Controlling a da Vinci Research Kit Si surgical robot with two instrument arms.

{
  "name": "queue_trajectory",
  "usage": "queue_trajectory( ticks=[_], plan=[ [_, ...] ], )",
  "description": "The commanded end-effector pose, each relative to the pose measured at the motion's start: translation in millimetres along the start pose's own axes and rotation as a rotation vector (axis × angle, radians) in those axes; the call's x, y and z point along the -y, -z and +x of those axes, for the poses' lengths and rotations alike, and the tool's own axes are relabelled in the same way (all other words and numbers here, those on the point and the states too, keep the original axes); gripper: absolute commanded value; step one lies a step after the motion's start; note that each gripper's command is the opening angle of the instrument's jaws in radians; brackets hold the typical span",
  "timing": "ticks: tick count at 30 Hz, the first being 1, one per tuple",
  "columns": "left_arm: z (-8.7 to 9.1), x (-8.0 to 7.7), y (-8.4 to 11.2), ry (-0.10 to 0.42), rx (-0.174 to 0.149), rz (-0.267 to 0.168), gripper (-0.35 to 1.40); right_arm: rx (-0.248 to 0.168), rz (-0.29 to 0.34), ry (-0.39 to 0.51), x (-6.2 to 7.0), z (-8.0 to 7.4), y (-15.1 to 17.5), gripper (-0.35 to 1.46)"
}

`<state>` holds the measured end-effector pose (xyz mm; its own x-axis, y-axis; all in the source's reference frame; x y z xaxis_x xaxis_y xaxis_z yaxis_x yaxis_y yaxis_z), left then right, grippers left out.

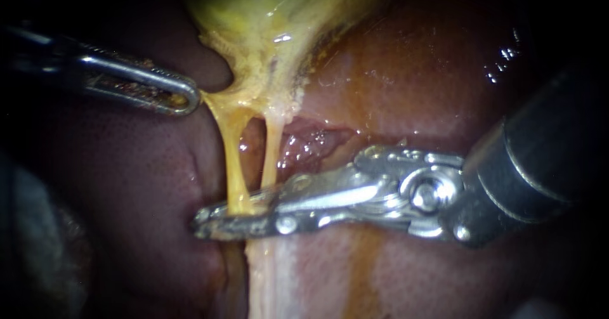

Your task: Going back first clip left tube

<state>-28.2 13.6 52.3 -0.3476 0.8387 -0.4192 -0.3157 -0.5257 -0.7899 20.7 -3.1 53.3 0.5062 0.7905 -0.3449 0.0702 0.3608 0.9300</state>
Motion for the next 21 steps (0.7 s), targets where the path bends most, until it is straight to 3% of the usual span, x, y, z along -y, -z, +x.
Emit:
queue_trajectory(
  ticks=[1, 4, 10, 12, 21],
  plan=[
    [0.0, 0.0, 0.0, 0.0, 0.0, 0.0, -0.35, 0.0, -0.001, 0.0, -0.1, -0.1, 0.1, -0.35],
    [0.0, 0.0, 0.0, 0.0, 0.0, 0.0, -0.35, -0.006, 0.005, 0.002, -0.3, -0.3, 0.1, -0.35],
    [0.0, 0.0, 0.0, 0.0, 0.0, 0.0, -0.35, -0.054, -0.003, 0.002, -1.1, -0.3, -0.1, 0.19],
    [0.0, 0.0, 0.0, 0.0, 0.0, 0.0, -0.35, -0.104, -0.042, 0.017, -1.7, -0.1, -0.2, 0.35],
    [0.0, 0.0, -0.1, 0.0, 0.0, 0.001, -0.35, -0.171, -0.137, 0.156, -5.0, 0.2, 0.6, 0.48]
  ],
)
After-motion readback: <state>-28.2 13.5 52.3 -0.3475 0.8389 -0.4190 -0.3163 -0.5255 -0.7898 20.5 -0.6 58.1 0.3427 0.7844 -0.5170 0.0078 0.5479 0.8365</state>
